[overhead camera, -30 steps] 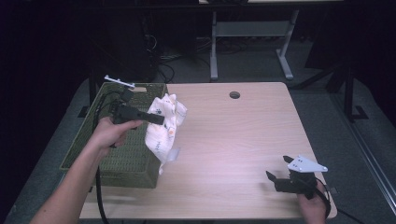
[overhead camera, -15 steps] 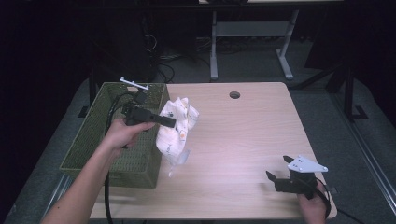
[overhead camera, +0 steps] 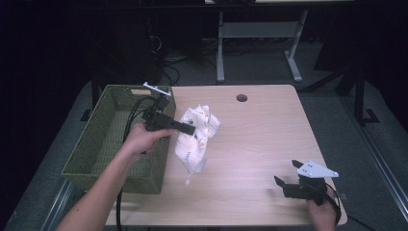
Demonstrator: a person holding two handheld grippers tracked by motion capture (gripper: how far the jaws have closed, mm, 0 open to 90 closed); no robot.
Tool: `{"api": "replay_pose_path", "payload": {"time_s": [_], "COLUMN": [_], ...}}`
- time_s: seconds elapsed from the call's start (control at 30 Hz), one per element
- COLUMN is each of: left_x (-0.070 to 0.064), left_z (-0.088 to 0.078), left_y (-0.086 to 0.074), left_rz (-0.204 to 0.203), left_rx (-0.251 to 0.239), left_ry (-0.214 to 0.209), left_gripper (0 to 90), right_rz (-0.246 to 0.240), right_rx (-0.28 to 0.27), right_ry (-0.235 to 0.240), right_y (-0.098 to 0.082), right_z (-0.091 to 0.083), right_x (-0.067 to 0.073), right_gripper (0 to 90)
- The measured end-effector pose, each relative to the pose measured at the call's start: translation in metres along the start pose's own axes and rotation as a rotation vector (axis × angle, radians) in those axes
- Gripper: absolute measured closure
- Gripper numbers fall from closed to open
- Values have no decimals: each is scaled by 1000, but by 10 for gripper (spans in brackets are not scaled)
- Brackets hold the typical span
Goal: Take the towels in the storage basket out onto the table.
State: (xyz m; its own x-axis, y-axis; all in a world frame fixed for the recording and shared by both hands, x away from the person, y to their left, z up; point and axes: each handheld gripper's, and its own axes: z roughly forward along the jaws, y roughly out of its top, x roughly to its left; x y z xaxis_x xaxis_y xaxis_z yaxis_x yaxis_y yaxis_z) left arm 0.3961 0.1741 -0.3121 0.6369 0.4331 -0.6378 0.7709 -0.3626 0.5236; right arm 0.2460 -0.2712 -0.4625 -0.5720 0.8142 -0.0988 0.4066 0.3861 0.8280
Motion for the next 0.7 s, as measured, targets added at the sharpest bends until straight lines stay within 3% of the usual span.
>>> {"api": "replay_pose_path", "payload": {"time_s": [0.23,0.37,0.7], "left_x": [-2,-6,-6], "left_z": [18,29,46], "left_y": [6,11,18], "left_rz": [-9,6,-7], "left_rx": [-15,-14,-39], "left_ry": [-14,-9,11], "left_gripper": [723,723,723], "right_rz": [2,3,6], "right_rx": [-2,-2,-3], "right_ry": [2,2,4], "right_y": [0,0,0], "right_z": [1,1,0], "right_x": [1,0,0], "right_gripper": [137,137,137]}}
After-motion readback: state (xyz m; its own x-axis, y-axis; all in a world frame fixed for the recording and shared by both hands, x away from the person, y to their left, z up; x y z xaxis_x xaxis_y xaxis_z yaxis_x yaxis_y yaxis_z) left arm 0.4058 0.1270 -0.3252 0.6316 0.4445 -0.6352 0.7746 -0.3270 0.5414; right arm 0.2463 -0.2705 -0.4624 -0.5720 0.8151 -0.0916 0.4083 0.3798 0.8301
